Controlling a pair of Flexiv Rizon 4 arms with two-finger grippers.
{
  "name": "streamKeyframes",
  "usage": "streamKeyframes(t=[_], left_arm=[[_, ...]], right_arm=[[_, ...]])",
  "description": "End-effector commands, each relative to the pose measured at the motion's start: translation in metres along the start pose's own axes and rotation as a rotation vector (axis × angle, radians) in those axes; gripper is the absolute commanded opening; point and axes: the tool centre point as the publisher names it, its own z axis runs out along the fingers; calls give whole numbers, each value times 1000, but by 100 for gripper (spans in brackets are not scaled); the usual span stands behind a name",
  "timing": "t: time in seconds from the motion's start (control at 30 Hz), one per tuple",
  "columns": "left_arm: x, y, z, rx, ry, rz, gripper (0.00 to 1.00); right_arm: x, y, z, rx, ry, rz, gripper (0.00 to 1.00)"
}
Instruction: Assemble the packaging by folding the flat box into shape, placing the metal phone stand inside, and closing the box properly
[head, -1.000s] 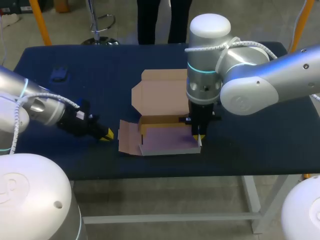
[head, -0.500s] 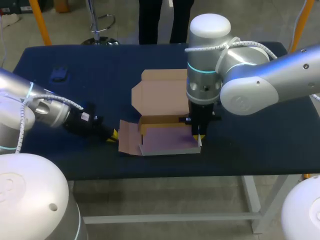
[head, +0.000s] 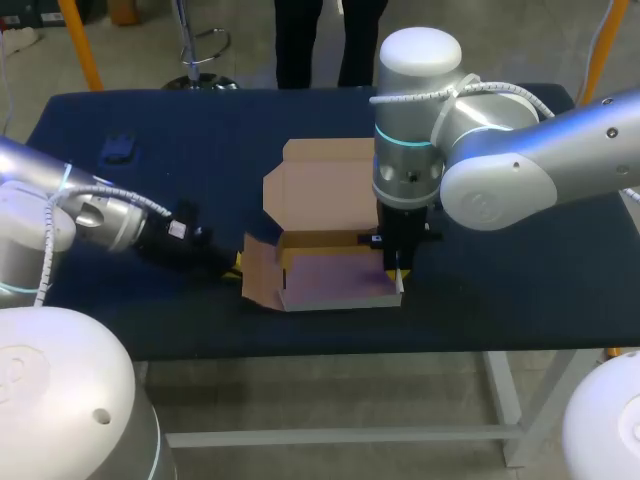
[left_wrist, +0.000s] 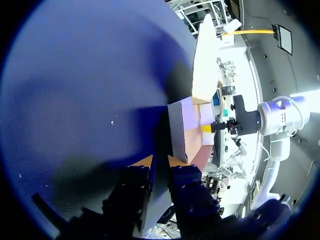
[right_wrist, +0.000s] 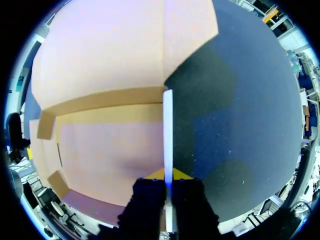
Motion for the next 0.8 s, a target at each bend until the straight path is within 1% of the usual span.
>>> streamKeyframes(t=[0.03,0.2,0.37,0.53,0.6,0.7,0.77,0.8], left_arm=[[6,-3,2,-12,14,13,23],[18,-5,6,-19,30,32,22],[27,-8,12,-33,49,16,22],[32,-11,18,-41,65,-2,28],[33,-12,20,-40,70,-11,26],[34,-12,22,-35,82,-23,26],[35,-13,22,-19,91,-40,30],[35,-13,22,-15,97,-39,30]], right_arm=[[1,1,0,3,-3,-1,0],[1,1,0,3,-3,-1,0],[1,1,0,3,-3,-1,0],[1,1,0,3,-3,-1,0],[1,1,0,3,-3,-1,0],[1,1,0,3,-3,-1,0],[1,1,0,3,-3,-1,0],[1,1,0,3,-3,-1,0]])
